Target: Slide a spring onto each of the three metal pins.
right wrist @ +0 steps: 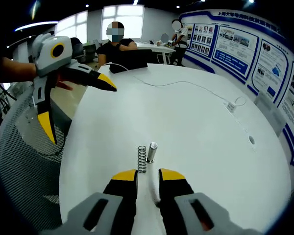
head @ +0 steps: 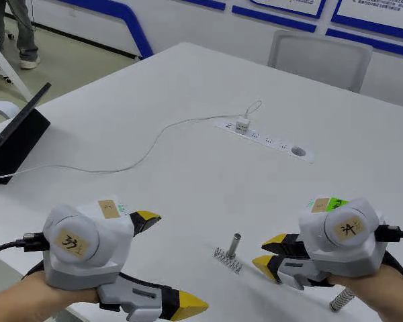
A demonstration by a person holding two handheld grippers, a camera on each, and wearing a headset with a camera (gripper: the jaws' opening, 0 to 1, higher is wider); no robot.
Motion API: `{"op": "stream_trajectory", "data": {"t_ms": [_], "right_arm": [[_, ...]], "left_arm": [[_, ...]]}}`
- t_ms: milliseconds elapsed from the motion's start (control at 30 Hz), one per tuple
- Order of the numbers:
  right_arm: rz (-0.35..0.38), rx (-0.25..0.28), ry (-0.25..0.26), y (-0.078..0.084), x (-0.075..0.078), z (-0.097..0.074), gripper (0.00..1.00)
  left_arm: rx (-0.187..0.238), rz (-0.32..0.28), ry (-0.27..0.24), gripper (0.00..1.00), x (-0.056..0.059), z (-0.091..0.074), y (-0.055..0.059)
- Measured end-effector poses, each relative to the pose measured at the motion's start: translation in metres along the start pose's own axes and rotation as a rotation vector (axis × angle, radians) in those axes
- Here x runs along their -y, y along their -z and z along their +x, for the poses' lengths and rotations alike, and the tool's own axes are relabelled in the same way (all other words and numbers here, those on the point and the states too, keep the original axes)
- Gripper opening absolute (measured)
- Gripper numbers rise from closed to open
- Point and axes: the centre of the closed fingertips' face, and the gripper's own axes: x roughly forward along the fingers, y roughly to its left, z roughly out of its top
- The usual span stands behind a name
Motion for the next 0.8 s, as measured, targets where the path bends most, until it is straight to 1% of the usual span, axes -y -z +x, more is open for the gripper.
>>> {"op": "stream_trajectory", "data": {"t_ms": [300, 467, 600, 800], "right_arm": [[-0.012, -0.032, -0.043, 0.001, -0.011, 0.023, 0.18], [-0.020, -0.055, -0.061, 0.004, -0.015, 0.034, 0.18], [-0.025, -0.074, -0.067, 0.007, -0.015, 0.044, 0.18], [-0.013, -0.099, -0.067, 0.011, -0.013, 0.052, 0.18]], "left_arm": [[0.002, 0.001, 0.001, 0.96, 0.001, 0.000, 0.000], [-0.011, 0.018, 0.015, 0.96, 0.004, 0.001, 0.001], [-0.017, 0.019, 0.021, 0.96, 0.005, 0.001, 0.002], [-0.006, -0.001, 0.013, 0.96, 0.001, 0.000, 0.001]]}}
